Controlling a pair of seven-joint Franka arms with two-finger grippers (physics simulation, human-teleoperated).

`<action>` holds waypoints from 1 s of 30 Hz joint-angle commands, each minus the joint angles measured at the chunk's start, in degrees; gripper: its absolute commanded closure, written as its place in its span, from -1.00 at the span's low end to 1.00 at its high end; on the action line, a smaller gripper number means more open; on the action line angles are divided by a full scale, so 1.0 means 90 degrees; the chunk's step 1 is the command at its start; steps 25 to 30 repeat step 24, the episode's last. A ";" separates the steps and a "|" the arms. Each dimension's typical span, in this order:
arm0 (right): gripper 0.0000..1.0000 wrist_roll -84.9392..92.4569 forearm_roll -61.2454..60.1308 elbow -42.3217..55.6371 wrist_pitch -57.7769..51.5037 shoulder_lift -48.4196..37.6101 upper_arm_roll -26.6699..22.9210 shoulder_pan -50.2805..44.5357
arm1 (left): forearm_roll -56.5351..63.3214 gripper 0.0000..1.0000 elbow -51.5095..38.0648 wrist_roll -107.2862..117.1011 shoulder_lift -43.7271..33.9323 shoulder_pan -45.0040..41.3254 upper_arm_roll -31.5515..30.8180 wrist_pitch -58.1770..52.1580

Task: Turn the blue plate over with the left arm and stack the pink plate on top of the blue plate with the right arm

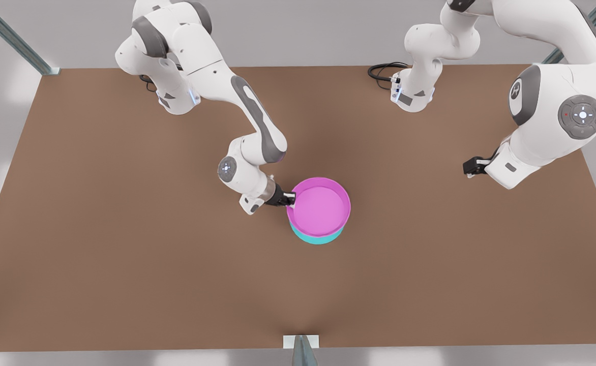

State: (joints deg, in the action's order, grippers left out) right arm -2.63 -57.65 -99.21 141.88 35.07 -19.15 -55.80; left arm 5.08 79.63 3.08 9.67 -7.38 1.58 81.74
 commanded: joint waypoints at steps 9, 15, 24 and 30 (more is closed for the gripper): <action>-1.00 0.0517 0.0282 -0.0353 -0.0188 -0.0586 -0.0402 0.0419 | 0.0021 -1.00 0.0000 0.0000 0.0039 0.0010 0.0000 0.0039; -1.00 0.1386 0.4840 -0.0344 -0.2960 -0.2812 0.0740 0.4461 | -0.0008 -1.00 -0.0010 0.0000 0.0029 0.0000 0.0000 0.0039; -1.00 0.1367 0.6806 0.1122 -0.5676 -0.3125 0.1864 0.6415 | 0.0021 -1.00 -0.0020 -0.0010 0.0039 0.0000 -0.0010 0.0049; -1.00 0.1367 0.6806 0.1122 -0.5676 -0.3125 0.1864 0.6415 | 0.0021 -1.00 -0.0020 -0.0010 0.0039 0.0000 -0.0010 0.0049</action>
